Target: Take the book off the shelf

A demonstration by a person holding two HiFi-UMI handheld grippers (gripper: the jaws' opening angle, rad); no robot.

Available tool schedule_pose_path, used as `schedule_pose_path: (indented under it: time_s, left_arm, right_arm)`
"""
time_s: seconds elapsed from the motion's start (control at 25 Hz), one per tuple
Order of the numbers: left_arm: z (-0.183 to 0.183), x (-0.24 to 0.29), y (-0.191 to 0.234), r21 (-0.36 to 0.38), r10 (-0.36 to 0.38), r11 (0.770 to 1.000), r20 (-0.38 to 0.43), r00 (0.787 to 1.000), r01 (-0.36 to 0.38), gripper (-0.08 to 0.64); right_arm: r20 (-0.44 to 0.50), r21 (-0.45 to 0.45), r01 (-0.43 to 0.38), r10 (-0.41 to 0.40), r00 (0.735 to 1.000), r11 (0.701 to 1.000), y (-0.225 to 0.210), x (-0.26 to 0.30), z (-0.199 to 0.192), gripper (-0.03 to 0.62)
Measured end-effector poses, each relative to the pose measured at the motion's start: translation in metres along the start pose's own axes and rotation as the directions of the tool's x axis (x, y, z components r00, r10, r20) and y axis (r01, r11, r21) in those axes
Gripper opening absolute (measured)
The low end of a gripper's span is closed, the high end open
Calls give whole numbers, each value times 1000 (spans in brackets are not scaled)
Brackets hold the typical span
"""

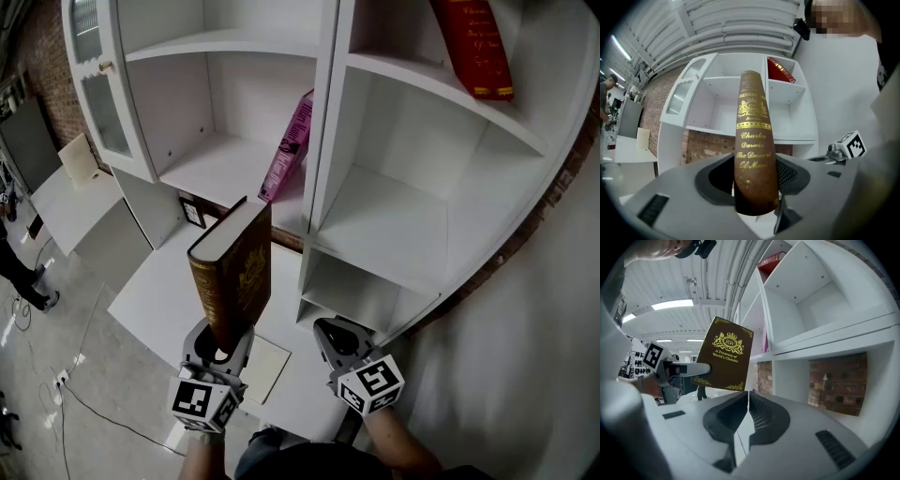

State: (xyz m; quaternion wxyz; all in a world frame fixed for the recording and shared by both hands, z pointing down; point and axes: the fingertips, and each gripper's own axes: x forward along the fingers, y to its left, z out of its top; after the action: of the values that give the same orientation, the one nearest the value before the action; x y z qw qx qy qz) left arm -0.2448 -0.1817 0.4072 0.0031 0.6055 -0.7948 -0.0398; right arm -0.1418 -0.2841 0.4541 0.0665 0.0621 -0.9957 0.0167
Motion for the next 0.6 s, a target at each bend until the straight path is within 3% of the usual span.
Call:
schedule_pose_path:
  time_s: [0.6]
  left_arm:
    - [-75, -19, 31, 29, 94, 995, -137, 986, -90, 222]
  right_arm:
    - [-68, 0, -39, 39, 997, 999, 17, 14, -31, 21]
